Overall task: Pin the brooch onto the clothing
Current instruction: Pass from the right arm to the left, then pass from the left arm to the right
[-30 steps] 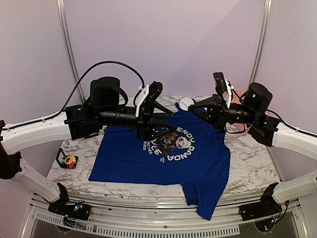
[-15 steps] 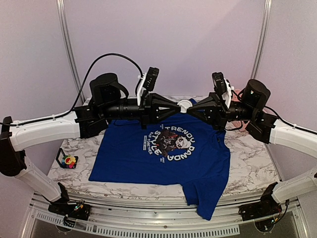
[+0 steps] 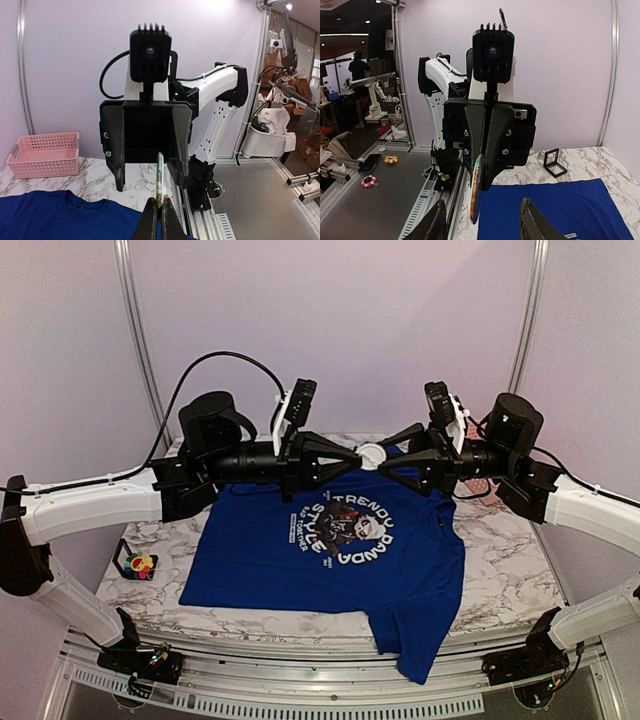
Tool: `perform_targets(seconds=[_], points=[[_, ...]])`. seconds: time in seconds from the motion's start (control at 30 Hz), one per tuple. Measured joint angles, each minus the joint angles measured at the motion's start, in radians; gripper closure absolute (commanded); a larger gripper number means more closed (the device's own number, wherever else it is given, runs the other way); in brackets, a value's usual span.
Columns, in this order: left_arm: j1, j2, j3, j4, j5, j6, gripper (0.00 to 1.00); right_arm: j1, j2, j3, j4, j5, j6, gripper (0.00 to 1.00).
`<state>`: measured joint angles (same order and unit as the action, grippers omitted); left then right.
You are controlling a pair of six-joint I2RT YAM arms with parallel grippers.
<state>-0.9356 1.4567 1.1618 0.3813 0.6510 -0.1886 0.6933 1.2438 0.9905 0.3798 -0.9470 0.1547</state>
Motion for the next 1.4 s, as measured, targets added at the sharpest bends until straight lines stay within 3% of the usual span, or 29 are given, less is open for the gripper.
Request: perform_targets(seconds=[0.2,0.3,0.4,0.6,0.9,1.03,1.1,1.3,1.4], points=[[0.005,-0.015,-0.012,0.004,-0.005,0.001,1.00,0.000,-0.046,-0.001,-0.102,0.016,-0.074,0.48],[0.006,-0.024,-0.021,0.020,-0.009,0.000,1.00,0.000,-0.071,-0.022,-0.090,0.035,-0.088,0.58],[0.006,-0.026,-0.033,0.053,-0.027,-0.005,1.00,0.000,-0.071,-0.088,0.034,0.083,-0.035,0.66],[-0.006,-0.022,-0.054,0.174,-0.090,-0.015,1.00,0.024,-0.014,-0.227,0.381,0.244,0.154,0.66],[-0.031,0.027,-0.019,0.320,-0.187,-0.074,1.00,0.060,0.065,-0.214,0.731,0.340,0.240,0.65],[-0.062,0.045,-0.014,0.347,-0.219,-0.078,1.00,0.074,0.108,-0.204,0.819,0.350,0.267,0.73],[-0.073,0.058,-0.005,0.362,-0.232,-0.078,1.00,0.081,0.125,-0.196,0.845,0.352,0.283,0.81],[-0.075,0.061,0.005,0.361,-0.243,-0.078,1.00,0.089,0.126,-0.179,0.860,0.341,0.292,0.83],[-0.076,0.064,0.012,0.361,-0.245,-0.077,1.00,0.090,0.126,-0.171,0.856,0.332,0.290,0.90]])
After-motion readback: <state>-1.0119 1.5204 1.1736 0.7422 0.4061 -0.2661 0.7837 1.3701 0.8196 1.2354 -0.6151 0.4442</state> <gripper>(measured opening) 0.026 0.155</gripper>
